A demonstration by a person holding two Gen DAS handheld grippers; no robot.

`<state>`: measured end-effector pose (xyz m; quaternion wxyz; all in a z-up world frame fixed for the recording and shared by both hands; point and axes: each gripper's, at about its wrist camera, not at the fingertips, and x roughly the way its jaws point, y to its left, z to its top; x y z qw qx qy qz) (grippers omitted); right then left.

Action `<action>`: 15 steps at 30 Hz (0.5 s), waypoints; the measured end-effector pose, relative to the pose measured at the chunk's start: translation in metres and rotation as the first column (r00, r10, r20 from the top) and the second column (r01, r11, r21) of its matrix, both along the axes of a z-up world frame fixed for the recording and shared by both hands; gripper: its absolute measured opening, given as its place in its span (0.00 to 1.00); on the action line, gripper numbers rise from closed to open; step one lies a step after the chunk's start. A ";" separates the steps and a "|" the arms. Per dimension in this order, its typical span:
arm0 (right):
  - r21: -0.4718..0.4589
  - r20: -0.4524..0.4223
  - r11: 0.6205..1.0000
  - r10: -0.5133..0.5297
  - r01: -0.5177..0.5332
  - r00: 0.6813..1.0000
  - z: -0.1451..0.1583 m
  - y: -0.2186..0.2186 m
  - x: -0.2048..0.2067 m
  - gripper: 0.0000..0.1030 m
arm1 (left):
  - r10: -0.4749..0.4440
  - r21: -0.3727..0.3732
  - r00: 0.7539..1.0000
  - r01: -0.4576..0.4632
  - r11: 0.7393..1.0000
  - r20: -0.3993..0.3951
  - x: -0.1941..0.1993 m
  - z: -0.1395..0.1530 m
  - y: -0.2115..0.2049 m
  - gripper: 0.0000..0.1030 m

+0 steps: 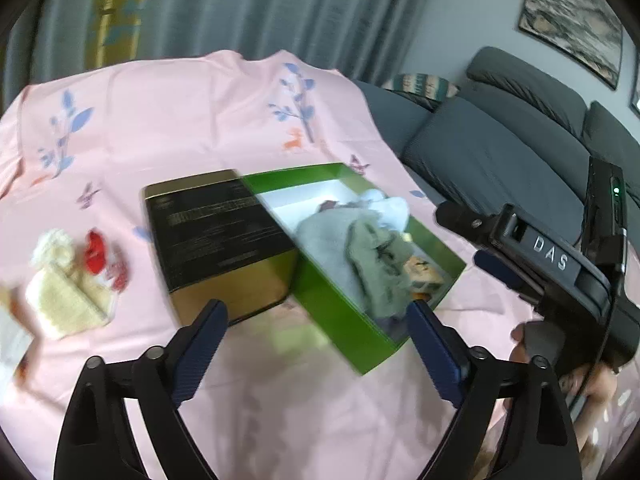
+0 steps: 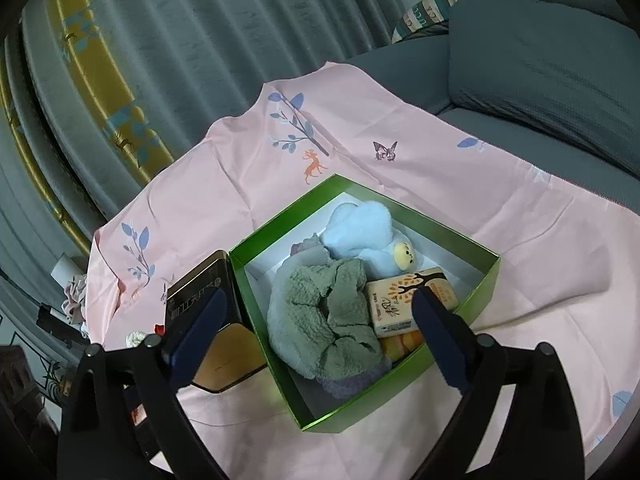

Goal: Organize soft objects
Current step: 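Move the right gripper back to the cream-and-yellow towel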

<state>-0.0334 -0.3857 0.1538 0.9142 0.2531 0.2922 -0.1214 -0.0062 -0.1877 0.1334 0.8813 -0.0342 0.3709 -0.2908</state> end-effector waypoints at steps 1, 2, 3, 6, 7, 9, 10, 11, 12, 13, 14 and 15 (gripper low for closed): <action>-0.012 0.000 1.000 0.000 0.000 1.000 0.001 0.002 0.000 0.93 | 0.013 0.001 1.000 -0.013 1.000 0.002 -0.003 0.000 0.008 0.92; -0.023 0.000 1.000 0.000 0.000 1.000 0.002 0.005 -0.002 0.93 | 0.029 0.004 1.000 -0.029 1.000 0.003 -0.005 -0.001 0.018 0.92; -0.033 0.000 0.999 0.002 -0.002 1.000 0.002 0.007 -0.003 0.93 | 0.050 0.006 0.999 -0.050 0.999 0.003 -0.008 -0.001 0.028 0.92; -0.059 0.001 0.998 0.005 -0.005 1.000 0.005 0.016 -0.006 0.94 | 0.111 0.000 0.994 -0.111 0.994 -0.007 -0.016 -0.005 0.059 0.92; -0.068 0.001 0.998 0.008 -0.008 1.000 0.006 0.019 -0.007 0.94 | 0.132 0.000 0.991 -0.132 0.991 -0.013 -0.018 -0.006 0.069 0.92; -0.085 0.000 0.996 0.017 -0.017 1.000 0.006 0.025 -0.007 0.95 | 0.193 0.007 0.981 -0.193 0.981 -0.024 -0.022 -0.011 0.092 0.92; -0.095 -0.002 0.995 0.023 -0.023 1.000 0.007 0.030 -0.007 0.95 | 0.220 0.012 0.975 -0.220 0.975 -0.028 -0.025 -0.014 0.101 0.92; -0.105 -0.005 0.994 0.027 -0.027 1.000 0.007 0.033 -0.007 0.95 | 0.258 0.021 0.966 -0.258 0.966 -0.031 -0.028 -0.017 0.115 0.92; -0.115 -0.006 0.993 0.032 -0.033 0.999 0.008 0.037 -0.007 0.96 | 0.290 0.030 0.956 -0.289 0.957 -0.032 -0.031 -0.020 0.125 0.92; -0.125 -0.008 0.991 0.040 -0.041 0.999 0.008 0.041 -0.007 0.96 | 0.316 0.039 0.948 -0.315 0.948 -0.034 -0.034 -0.023 0.134 0.92; -0.132 -0.010 0.990 0.046 -0.047 0.999 0.008 0.045 -0.008 0.96 | 0.348 0.048 0.937 -0.346 0.937 -0.036 -0.038 -0.026 0.146 0.92; -0.138 -0.012 0.989 0.055 -0.056 0.998 0.008 0.049 -0.008 0.96 | 0.374 0.053 0.926 -0.372 0.927 -0.039 -0.041 -0.029 0.155 0.92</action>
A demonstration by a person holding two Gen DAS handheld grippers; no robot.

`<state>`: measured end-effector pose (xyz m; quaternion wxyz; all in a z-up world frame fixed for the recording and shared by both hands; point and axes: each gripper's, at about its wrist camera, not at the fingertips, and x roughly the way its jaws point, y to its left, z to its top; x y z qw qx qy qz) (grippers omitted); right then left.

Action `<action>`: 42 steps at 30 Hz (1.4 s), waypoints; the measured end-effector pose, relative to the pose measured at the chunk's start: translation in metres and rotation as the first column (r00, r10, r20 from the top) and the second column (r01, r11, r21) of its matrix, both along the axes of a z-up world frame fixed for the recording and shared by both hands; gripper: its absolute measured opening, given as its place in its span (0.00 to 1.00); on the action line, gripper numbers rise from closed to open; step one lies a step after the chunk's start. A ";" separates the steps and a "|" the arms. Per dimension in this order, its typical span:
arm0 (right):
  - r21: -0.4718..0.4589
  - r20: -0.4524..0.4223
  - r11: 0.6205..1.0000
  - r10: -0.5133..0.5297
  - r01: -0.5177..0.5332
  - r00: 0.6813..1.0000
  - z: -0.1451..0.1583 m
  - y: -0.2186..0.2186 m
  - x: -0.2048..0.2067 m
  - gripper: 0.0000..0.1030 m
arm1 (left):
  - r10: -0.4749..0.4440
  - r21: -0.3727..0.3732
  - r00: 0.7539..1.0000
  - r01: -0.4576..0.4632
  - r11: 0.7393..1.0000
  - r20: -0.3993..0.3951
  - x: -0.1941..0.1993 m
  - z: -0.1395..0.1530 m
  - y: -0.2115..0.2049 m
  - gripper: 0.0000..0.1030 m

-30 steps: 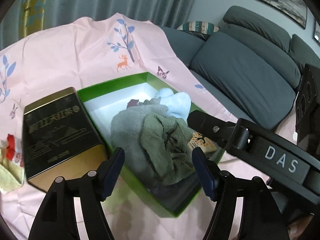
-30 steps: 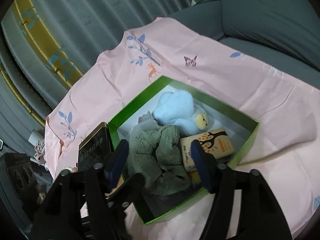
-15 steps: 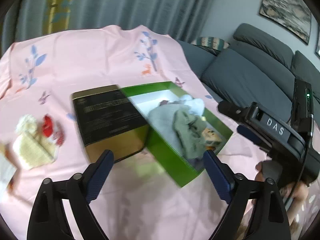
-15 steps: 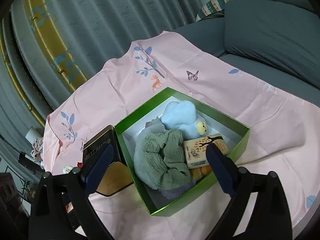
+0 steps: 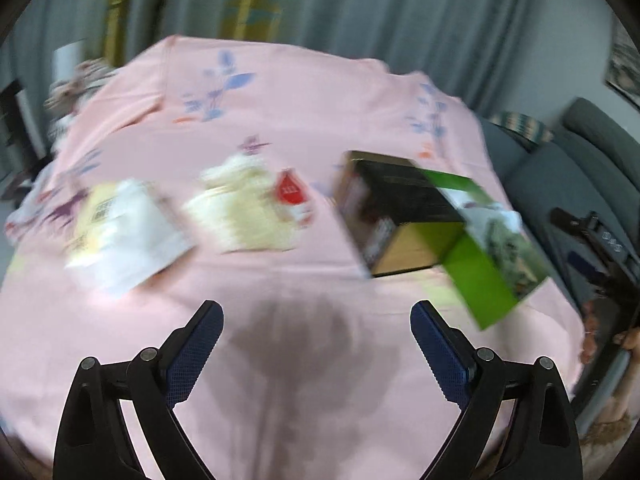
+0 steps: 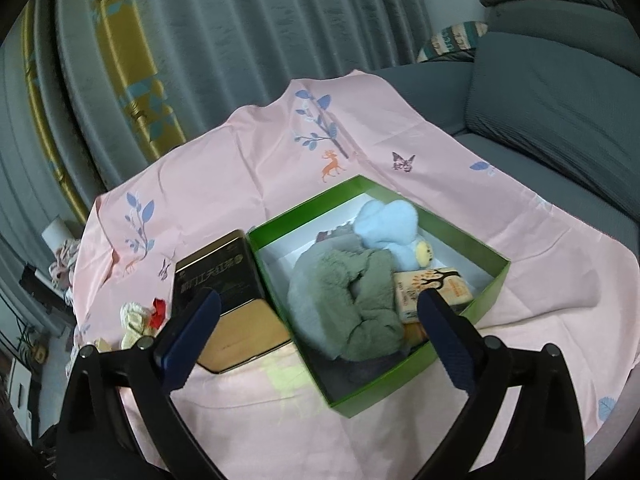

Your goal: Organize soft objects

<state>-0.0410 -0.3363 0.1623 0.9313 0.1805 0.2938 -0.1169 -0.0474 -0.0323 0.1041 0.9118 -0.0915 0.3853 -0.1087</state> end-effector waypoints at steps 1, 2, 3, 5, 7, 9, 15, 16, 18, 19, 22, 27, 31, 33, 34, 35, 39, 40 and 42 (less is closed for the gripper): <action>-0.005 -0.002 1.000 0.012 -0.012 1.000 0.000 0.005 0.000 0.96 | 0.023 -0.001 1.000 -0.023 1.000 -0.005 -0.003 -0.003 0.009 0.92; -0.011 -0.004 1.000 0.025 -0.025 1.000 0.000 0.010 0.001 0.96 | 0.049 -0.006 0.999 -0.049 0.999 -0.012 -0.005 -0.007 0.021 0.92; -0.015 -0.006 0.999 0.035 -0.035 0.999 0.000 0.016 0.002 0.96 | 0.066 -0.008 0.998 -0.066 0.998 -0.017 -0.007 -0.010 0.030 0.92; -0.023 -0.011 0.998 0.063 -0.064 0.998 -0.001 0.030 0.003 0.96 | 0.121 -0.005 0.992 -0.121 0.993 -0.027 -0.009 -0.016 0.048 0.92; -0.022 -0.019 0.994 0.110 -0.110 0.994 -0.002 0.046 0.008 0.96 | 0.166 0.000 0.986 -0.166 0.986 -0.035 -0.009 -0.022 0.061 0.92; -0.007 -0.024 0.985 0.170 -0.170 0.985 -0.004 0.063 0.014 0.96 | 0.205 -0.009 0.978 -0.205 0.979 -0.041 -0.008 -0.026 0.074 0.92; 0.038 -0.084 0.935 0.354 -0.352 0.931 -0.012 0.135 0.052 0.95 | 0.272 -0.016 0.960 -0.273 0.962 -0.062 -0.004 -0.033 0.094 0.92; 0.047 -0.099 0.925 0.381 -0.378 0.919 -0.014 0.150 0.062 0.95 | 0.269 -0.024 0.961 -0.271 0.962 -0.069 -0.003 -0.035 0.097 0.92; 0.075 -0.131 0.908 0.418 -0.411 0.899 -0.021 0.176 0.084 0.95 | 0.271 -0.041 0.959 -0.274 0.961 -0.081 -0.001 -0.036 0.103 0.92; 0.088 -0.142 0.903 0.429 -0.421 0.892 -0.025 0.186 0.092 0.95 | 0.279 -0.044 0.957 -0.283 0.958 -0.085 -0.001 -0.037 0.106 0.92; 0.144 -0.185 0.896 0.442 -0.421 0.878 -0.043 0.218 0.125 0.95 | 0.308 -0.030 0.948 -0.312 0.950 -0.082 -0.002 -0.036 0.113 0.92; 0.143 -0.268 0.909 0.416 -0.392 0.869 -0.075 0.259 0.167 0.96 | 0.353 0.001 0.932 -0.354 0.935 -0.086 0.001 -0.037 0.130 0.92; 0.107 -0.341 0.922 0.385 -0.371 0.858 -0.100 0.282 0.196 0.95 | 0.379 -0.004 0.921 -0.381 0.925 -0.094 0.001 -0.037 0.140 0.92; 0.070 -0.369 0.932 0.355 -0.355 0.859 -0.108 0.287 0.209 0.95 | 0.383 -0.012 0.918 -0.386 0.922 -0.101 0.001 -0.038 0.144 0.92; 0.061 -0.382 0.938 0.339 -0.342 0.860 -0.112 0.288 0.215 0.94 | 0.387 -0.012 0.916 -0.390 0.921 -0.104 0.001 -0.038 0.145 0.92; 0.062 -0.392 0.942 0.327 -0.330 0.860 -0.117 0.288 0.221 0.93 | 0.390 -0.010 0.915 -0.393 0.919 -0.106 0.001 -0.038 0.146 0.92; 0.075 -0.425 0.948 0.311 -0.309 0.850 -0.132 0.286 0.232 0.87 | 0.393 -0.016 0.912 -0.397 0.917 -0.117 0.004 -0.040 0.148 0.92; 0.055 -0.410 0.949 0.304 -0.310 0.860 -0.132 0.286 0.231 0.85 | 0.392 -0.019 0.912 -0.396 0.918 -0.121 0.004 -0.040 0.149 0.92; 0.004 -0.408 0.952 0.280 -0.305 0.869 -0.133 0.287 0.229 0.69 | 0.387 -0.020 0.913 -0.393 0.919 -0.127 0.005 -0.041 0.147 0.92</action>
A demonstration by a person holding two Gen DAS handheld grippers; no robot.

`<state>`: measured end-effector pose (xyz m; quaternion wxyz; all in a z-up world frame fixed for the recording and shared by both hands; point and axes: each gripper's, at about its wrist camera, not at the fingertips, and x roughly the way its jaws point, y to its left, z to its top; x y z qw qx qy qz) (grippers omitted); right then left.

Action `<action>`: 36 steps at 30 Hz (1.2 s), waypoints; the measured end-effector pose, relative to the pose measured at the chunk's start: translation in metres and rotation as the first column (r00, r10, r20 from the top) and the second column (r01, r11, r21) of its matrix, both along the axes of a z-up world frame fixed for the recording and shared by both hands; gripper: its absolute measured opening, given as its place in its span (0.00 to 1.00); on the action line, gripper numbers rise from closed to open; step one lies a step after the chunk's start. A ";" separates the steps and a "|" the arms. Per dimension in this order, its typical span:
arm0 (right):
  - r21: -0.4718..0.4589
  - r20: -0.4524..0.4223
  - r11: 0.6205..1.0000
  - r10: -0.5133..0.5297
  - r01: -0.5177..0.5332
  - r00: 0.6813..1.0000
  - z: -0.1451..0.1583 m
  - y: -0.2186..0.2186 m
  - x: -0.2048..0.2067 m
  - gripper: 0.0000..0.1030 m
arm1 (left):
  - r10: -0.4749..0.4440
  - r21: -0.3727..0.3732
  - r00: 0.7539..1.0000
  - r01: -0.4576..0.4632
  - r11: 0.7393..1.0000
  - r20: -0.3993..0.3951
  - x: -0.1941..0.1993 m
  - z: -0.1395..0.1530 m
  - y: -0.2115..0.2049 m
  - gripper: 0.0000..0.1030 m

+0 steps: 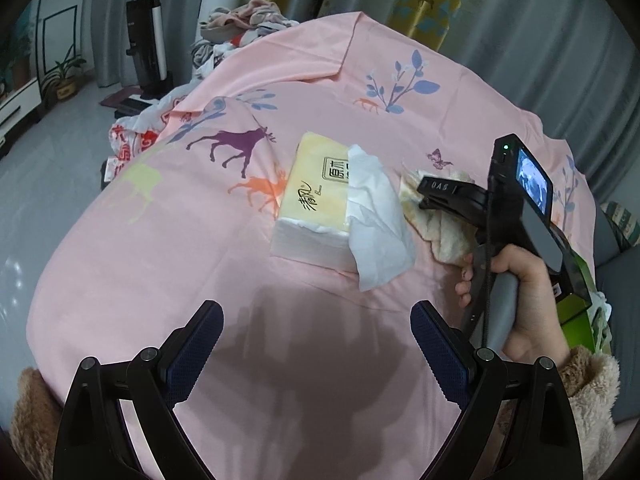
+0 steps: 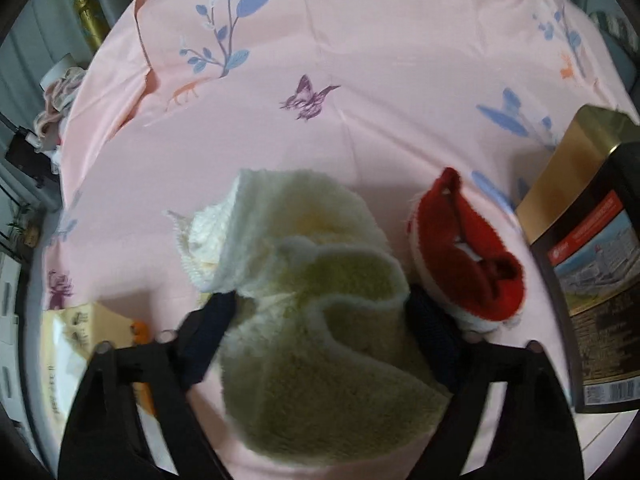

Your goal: Organize soft objects

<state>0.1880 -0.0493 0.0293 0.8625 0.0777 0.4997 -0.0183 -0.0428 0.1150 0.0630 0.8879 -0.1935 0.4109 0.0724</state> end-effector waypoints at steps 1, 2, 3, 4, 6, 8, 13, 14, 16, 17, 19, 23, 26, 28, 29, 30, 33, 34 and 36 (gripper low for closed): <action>-0.025 0.009 1.000 0.003 -0.003 1.000 0.000 0.000 -0.001 0.64 | -0.004 0.001 1.000 0.004 1.000 -0.002 0.000 0.000 -0.001 0.92; -0.031 0.020 0.999 0.011 -0.010 1.000 0.001 -0.001 -0.002 0.52 | -0.006 0.001 1.000 0.006 1.000 -0.002 0.000 0.000 -0.002 0.92; -0.027 0.028 0.999 0.018 -0.017 0.999 0.002 -0.003 -0.003 0.42 | -0.010 0.002 1.000 0.010 1.000 -0.003 0.000 0.000 -0.003 0.92; -0.018 0.029 1.000 0.024 -0.023 0.999 0.004 -0.006 -0.004 0.38 | -0.013 0.000 1.000 0.013 1.000 -0.003 0.000 -0.001 -0.003 0.92; 0.005 0.028 0.999 0.032 -0.032 0.999 0.007 -0.012 -0.006 0.27 | -0.016 -0.004 1.000 0.016 1.000 -0.001 0.000 0.000 -0.003 0.92; 0.025 0.028 0.998 0.048 -0.049 0.998 0.012 -0.016 -0.011 0.26 | -0.016 -0.004 1.000 0.016 1.000 -0.003 -0.001 -0.001 -0.002 0.92; 0.061 0.074 0.991 0.114 -0.119 0.991 0.038 -0.026 -0.040 0.26 | -0.022 -0.020 1.000 0.022 1.000 -0.007 -0.002 -0.001 -0.004 0.92; 0.083 0.078 0.987 0.129 -0.135 0.989 0.043 -0.030 -0.047 0.26 | -0.027 -0.023 1.000 0.026 0.999 -0.009 -0.002 -0.002 -0.005 0.92; 0.130 0.090 0.976 0.164 -0.175 0.982 0.054 -0.038 -0.064 0.26 | -0.032 -0.025 0.999 0.031 0.999 -0.010 -0.002 -0.002 -0.007 0.92; 0.145 0.100 0.970 0.181 -0.194 0.978 0.060 -0.042 -0.075 0.26 | -0.032 -0.022 0.999 0.032 0.999 -0.010 -0.003 -0.002 -0.008 0.92; 0.165 0.121 0.959 0.210 -0.229 0.970 0.072 -0.048 -0.095 0.26 | -0.034 -0.017 0.999 0.034 0.999 -0.007 -0.005 -0.001 -0.010 0.92; 0.224 0.126 0.923 0.290 -0.312 0.949 0.088 -0.061 -0.136 0.27 | -0.045 -0.035 0.999 0.045 0.998 0.001 -0.009 0.001 -0.011 0.92; 0.255 0.079 0.898 0.351 -0.359 0.933 0.082 -0.062 -0.160 0.27 | -0.041 -0.039 0.999 0.041 0.998 0.003 -0.010 0.002 -0.011 0.92; 0.273 0.036 0.883 0.388 -0.382 0.921 0.071 -0.059 -0.173 0.28 | -0.041 -0.036 0.999 0.041 0.999 0.002 -0.010 0.002 -0.012 0.92; 0.276 0.017 0.878 0.403 -0.392 0.915 0.065 -0.057 -0.177 0.29 | -0.043 -0.036 0.999 0.043 0.998 0.001 -0.010 0.002 -0.012 0.92; 0.278 -0.002 0.872 0.420 -0.403 0.908 0.059 -0.055 -0.181 0.31 | -0.047 -0.037 0.999 0.047 0.998 0.000 -0.011 0.002 -0.013 0.92; 0.275 -0.054 0.864 0.453 -0.423 0.890 0.041 -0.049 -0.184 0.35 | -0.071 -0.043 0.997 0.071 0.996 0.002 -0.012 0.002 -0.018 0.92; 0.270 -0.066 0.870 0.445 -0.413 0.893 0.038 -0.048 -0.179 0.37 | -0.083 -0.048 0.997 0.083 0.995 0.004 -0.012 0.001 -0.020 0.92; 0.244 -0.093 0.886 0.427 -0.396 0.899 0.031 -0.049 -0.176 0.46 | -0.110 -0.063 0.994 0.109 0.992 0.003 -0.012 -0.001 -0.026 0.92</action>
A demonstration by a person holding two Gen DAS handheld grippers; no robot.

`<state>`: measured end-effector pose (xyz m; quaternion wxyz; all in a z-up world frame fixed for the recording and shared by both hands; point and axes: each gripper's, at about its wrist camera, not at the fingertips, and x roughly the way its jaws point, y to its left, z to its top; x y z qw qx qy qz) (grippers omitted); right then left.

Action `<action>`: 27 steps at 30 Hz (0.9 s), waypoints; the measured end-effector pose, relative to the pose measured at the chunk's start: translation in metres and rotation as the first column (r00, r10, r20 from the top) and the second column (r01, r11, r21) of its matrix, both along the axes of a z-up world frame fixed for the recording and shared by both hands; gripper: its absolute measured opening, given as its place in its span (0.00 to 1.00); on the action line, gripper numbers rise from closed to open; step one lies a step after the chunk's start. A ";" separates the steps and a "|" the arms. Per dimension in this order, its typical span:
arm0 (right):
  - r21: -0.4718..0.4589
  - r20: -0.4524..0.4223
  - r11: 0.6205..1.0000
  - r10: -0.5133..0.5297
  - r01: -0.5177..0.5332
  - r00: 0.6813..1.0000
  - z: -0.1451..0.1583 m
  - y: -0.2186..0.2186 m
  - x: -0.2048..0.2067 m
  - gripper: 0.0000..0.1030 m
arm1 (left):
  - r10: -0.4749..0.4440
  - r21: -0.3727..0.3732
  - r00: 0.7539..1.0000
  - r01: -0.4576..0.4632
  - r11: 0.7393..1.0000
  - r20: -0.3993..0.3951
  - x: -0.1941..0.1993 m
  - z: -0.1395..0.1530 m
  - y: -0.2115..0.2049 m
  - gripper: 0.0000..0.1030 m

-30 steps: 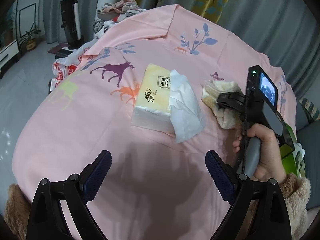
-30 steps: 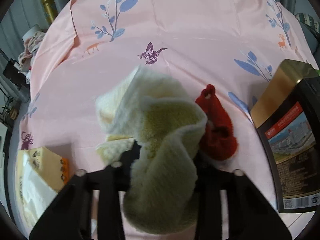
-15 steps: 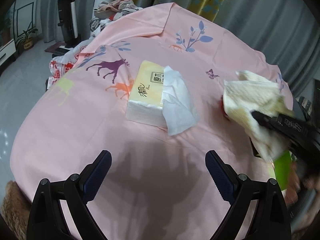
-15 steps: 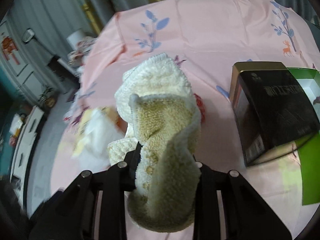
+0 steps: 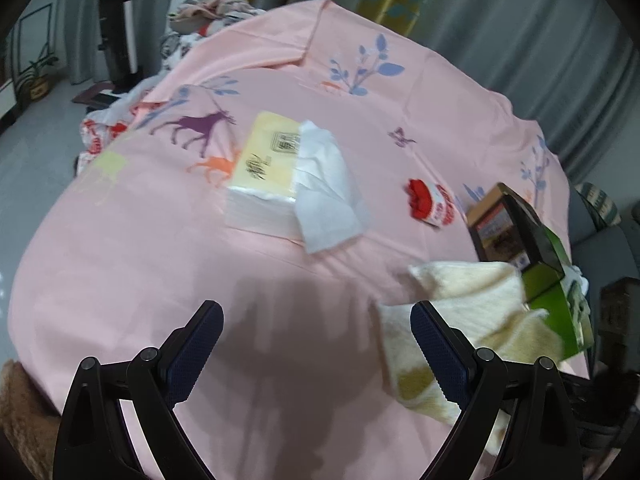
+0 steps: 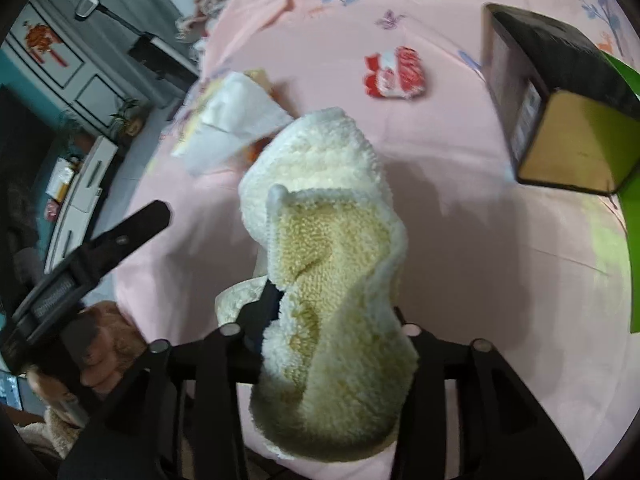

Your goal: Organize soft objects

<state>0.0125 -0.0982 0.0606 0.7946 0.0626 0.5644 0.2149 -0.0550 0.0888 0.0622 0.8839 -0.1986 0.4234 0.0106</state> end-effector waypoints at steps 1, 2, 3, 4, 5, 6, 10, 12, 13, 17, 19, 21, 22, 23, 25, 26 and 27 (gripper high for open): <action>-0.016 -0.002 1.000 -0.012 0.012 1.000 -0.001 -0.005 -0.002 0.49 | -0.016 -0.007 1.000 0.016 1.000 -0.004 0.000 -0.001 -0.003 0.92; -0.032 0.002 0.999 -0.033 0.033 0.999 -0.001 -0.007 0.000 0.57 | -0.038 -0.014 0.999 0.037 0.999 -0.010 0.001 -0.003 -0.007 0.92; -0.043 0.011 0.997 -0.058 0.059 0.998 0.000 -0.011 0.000 0.65 | -0.059 -0.022 0.998 0.059 0.998 -0.012 0.001 -0.005 -0.012 0.92; -0.049 0.023 0.996 -0.079 0.080 0.997 0.003 -0.016 -0.001 0.67 | -0.079 -0.028 0.997 0.079 0.996 -0.015 0.002 -0.006 -0.016 0.92; -0.053 0.035 0.994 -0.095 0.097 0.995 0.007 -0.022 -0.003 0.70 | -0.104 -0.035 0.994 0.103 0.994 -0.020 0.002 -0.008 -0.022 0.92; -0.048 0.054 0.991 -0.124 0.127 0.991 0.013 -0.029 -0.004 0.72 | -0.122 -0.039 0.992 0.121 0.992 -0.021 0.002 -0.009 -0.026 0.92; 0.001 0.103 0.976 -0.218 0.219 0.970 0.031 -0.065 -0.013 0.77 | -0.209 -0.057 0.978 0.207 0.977 -0.022 0.003 -0.013 -0.049 0.92; 0.035 0.117 0.966 -0.259 0.257 0.959 0.038 -0.076 -0.021 0.78 | -0.258 -0.067 0.966 0.256 0.964 -0.016 0.002 -0.013 -0.061 0.92; 0.060 0.116 0.962 -0.272 0.267 0.955 0.042 -0.079 -0.025 0.78 | -0.278 -0.069 0.961 0.276 0.959 -0.015 0.002 -0.014 -0.066 0.92; 0.174 0.092 0.957 -0.250 0.232 0.964 0.050 -0.081 -0.042 0.78 | -0.347 -0.085 0.938 0.344 0.935 -0.021 0.003 -0.020 -0.087 0.92; 0.210 0.079 0.958 -0.216 0.195 0.973 0.050 -0.074 -0.046 0.77 | -0.369 -0.092 0.929 0.365 0.926 -0.032 0.004 -0.024 -0.094 0.92; 0.216 0.062 0.961 -0.187 0.170 0.980 0.044 -0.066 -0.045 0.77 | -0.384 -0.098 0.922 0.378 0.920 -0.043 0.005 -0.029 -0.099 0.92; 0.217 0.038 0.961 -0.183 0.171 0.982 0.037 -0.063 -0.043 0.77 | -0.388 -0.103 0.920 0.382 0.918 -0.048 0.006 -0.031 -0.101 0.92; 0.220 0.011 0.959 -0.185 0.178 0.983 0.031 -0.061 -0.040 0.76 | -0.391 -0.109 0.919 0.384 0.917 -0.053 0.007 -0.034 -0.102 0.92; 0.212 -0.047 0.957 -0.192 0.198 0.980 0.015 -0.057 -0.034 0.72 | -0.393 -0.124 0.917 0.383 0.915 -0.066 0.008 -0.038 -0.103 0.92; 0.210 -0.066 0.956 -0.195 0.204 0.979 0.009 -0.057 -0.032 0.69 | -0.396 -0.134 0.916 0.385 0.913 -0.067 0.008 -0.040 -0.103 0.92; 0.211 -0.086 0.954 -0.200 0.214 0.976 0.004 -0.057 -0.030 0.66 | -0.396 -0.138 0.916 0.385 0.913 -0.065 0.008 -0.041 -0.102 0.92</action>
